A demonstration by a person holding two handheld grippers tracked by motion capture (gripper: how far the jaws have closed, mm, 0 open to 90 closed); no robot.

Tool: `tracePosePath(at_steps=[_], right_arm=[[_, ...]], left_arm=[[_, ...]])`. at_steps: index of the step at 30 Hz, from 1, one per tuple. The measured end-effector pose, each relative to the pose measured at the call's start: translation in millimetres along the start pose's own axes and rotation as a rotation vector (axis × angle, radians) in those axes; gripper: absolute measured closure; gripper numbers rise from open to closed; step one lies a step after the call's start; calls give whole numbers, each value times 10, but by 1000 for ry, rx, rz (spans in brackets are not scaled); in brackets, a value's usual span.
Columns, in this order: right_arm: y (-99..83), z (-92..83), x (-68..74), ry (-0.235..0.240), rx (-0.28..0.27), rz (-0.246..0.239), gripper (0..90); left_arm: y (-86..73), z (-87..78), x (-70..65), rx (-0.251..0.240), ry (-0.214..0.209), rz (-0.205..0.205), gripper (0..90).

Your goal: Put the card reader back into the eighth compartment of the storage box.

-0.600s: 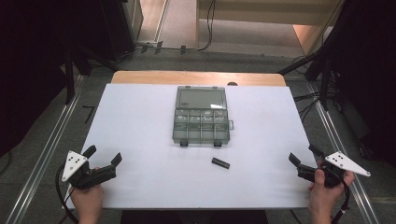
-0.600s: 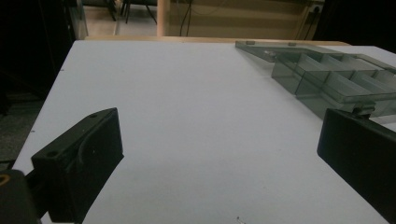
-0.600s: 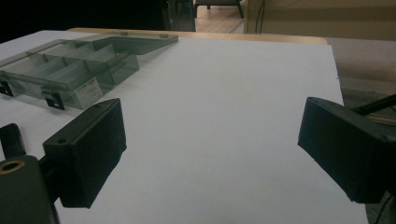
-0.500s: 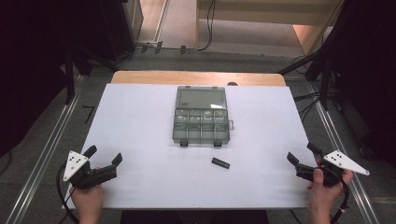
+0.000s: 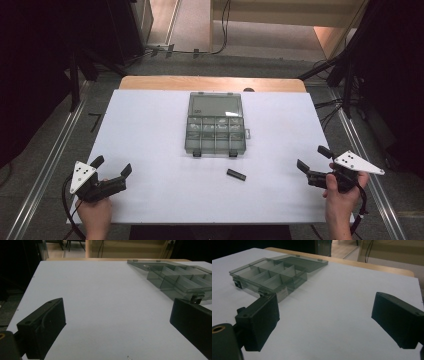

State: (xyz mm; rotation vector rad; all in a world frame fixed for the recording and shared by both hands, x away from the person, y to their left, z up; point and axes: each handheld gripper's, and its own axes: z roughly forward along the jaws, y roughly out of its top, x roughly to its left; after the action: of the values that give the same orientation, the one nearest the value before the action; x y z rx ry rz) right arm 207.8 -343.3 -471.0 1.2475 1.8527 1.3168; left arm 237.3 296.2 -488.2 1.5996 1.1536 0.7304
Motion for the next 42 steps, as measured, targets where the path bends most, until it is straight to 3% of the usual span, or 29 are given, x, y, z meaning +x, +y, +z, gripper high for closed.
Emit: tracePosePath(at_steps=[14, 25, 42], right_arm=[[359, 215, 301, 123, 59, -89, 60], [524, 342, 447, 163, 107, -117, 60], [630, 739, 788, 236, 190, -158, 60]], left_arm=[[1, -7, 3, -4, -4, 4, 3], [4, -4, 9, -4, -6, 1, 3], [6, 5, 4, 3, 3, 0, 4]])
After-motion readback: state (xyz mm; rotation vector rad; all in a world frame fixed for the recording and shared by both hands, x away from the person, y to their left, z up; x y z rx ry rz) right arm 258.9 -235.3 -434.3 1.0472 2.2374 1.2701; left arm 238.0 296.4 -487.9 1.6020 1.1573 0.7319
